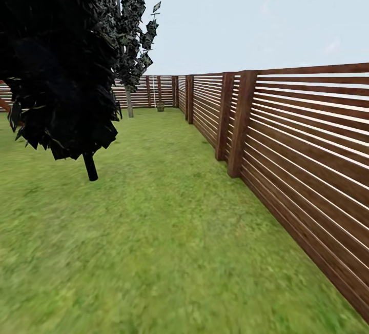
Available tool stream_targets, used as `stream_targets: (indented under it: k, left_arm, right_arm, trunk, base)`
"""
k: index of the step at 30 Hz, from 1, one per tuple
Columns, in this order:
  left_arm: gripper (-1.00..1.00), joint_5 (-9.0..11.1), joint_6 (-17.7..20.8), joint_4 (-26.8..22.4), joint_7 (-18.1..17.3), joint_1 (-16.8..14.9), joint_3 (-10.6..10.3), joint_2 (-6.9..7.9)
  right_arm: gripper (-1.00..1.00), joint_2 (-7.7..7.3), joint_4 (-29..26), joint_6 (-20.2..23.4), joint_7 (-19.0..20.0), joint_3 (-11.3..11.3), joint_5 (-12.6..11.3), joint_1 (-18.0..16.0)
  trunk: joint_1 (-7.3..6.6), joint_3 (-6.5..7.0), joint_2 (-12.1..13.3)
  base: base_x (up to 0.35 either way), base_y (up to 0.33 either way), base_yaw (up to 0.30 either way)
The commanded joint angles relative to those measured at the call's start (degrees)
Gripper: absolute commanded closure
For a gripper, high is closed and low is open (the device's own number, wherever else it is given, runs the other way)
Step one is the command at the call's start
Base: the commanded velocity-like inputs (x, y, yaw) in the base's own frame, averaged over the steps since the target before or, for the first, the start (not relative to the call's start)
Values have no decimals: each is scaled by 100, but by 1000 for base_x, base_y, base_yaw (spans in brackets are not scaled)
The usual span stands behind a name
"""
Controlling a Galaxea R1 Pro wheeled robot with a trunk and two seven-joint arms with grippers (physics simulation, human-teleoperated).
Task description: Take the three Easter eggs out of the wicker basket on the lawn in the garden, then place them on the lawn next to a single tree (choose any tree) so that all three eggs are next to the same tree and none are left in the basket.
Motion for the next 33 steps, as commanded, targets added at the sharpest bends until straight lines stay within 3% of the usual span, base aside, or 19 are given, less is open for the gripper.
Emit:
stream_targets:
  k: [1, 10, 33]
  left_arm:
    - [-100, -2, -5, -10, -1, 4, -2, 0]
    - [-100, 1, -8, -10, -1, 4, -4, 0]
    - [-100, 7, -6, -11, -1, 4, 4, 0]
  right_arm:
    - [-100, -1, 2, -3, 0, 2, 2, -1]
    - [-100, -1, 3, 3, 0, -4, -4, -1]
    - [-100, -1, 3, -3, -3, -3, -2, -1]
  trunk:
    - [1, -3, -2]
    - [1, -3, -2]
    - [1, -3, -2]
  base:
    - [62, 0, 0]
    - [77, 0, 0]
    - [327, -15, 0]
